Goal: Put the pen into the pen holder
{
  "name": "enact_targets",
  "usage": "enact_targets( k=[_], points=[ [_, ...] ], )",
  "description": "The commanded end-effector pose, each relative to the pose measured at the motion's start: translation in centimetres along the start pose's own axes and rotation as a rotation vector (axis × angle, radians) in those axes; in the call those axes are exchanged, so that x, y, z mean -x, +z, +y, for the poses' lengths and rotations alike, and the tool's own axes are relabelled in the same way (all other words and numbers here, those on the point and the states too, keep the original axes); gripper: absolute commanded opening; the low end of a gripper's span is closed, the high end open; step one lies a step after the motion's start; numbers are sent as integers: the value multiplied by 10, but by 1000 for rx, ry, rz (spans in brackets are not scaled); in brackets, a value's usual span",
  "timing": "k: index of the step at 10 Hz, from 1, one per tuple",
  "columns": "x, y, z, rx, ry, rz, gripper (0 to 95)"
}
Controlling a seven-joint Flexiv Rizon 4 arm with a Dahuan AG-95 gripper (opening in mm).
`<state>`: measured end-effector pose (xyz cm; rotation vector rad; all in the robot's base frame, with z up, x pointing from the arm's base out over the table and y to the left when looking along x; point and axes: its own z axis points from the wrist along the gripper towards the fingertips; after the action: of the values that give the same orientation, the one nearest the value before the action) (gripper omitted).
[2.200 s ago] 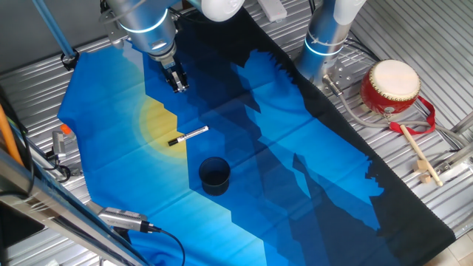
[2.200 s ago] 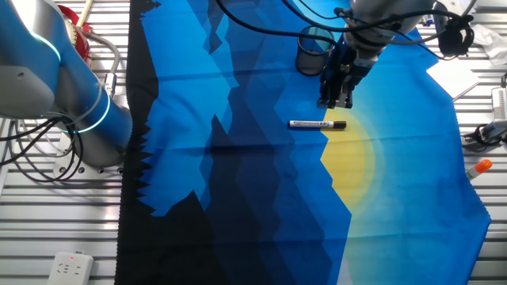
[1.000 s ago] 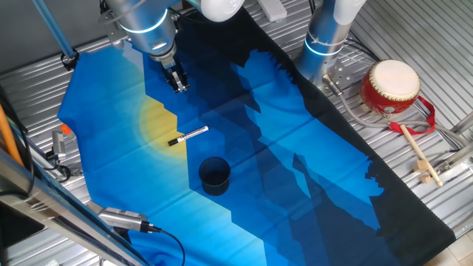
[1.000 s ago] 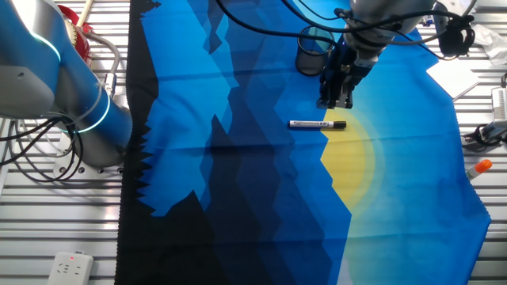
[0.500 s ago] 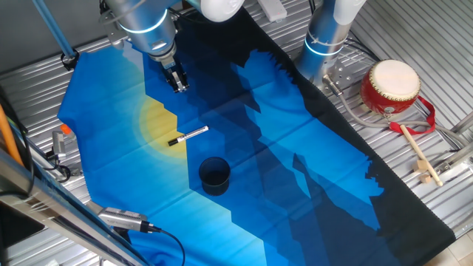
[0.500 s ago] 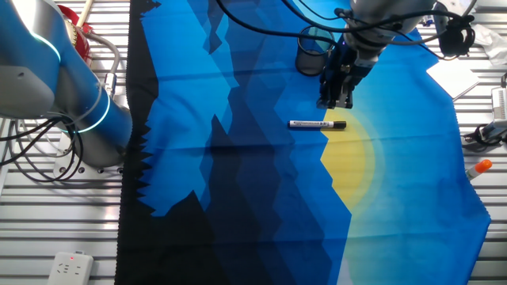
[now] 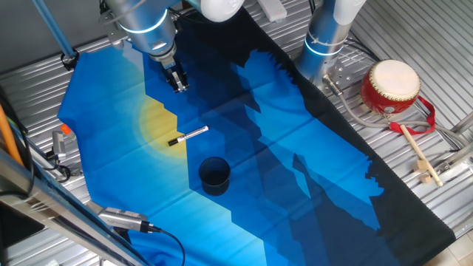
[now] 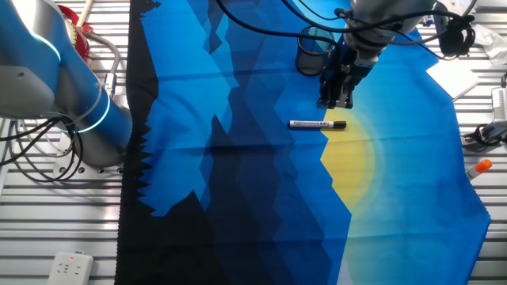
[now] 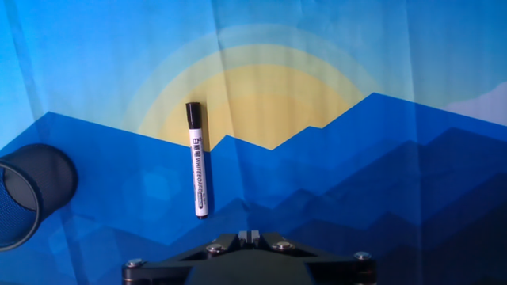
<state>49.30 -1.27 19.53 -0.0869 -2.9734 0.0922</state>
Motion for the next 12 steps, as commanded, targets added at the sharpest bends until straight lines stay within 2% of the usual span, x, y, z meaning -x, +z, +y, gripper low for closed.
enact_targets(
  k=[1,4,6,9,10,11,12],
  points=[
    [0,0,0,0,-4,0,0],
    [0,0,0,5,1,1,0],
    [1,7,6,12,34,-1,0],
    [11,22,21,11,74,-5,0],
    [13,28,24,29,85,-3,0],
    [16,38,27,58,95,-14,0],
    [19,54,31,60,101,-27,0]
  ],
)
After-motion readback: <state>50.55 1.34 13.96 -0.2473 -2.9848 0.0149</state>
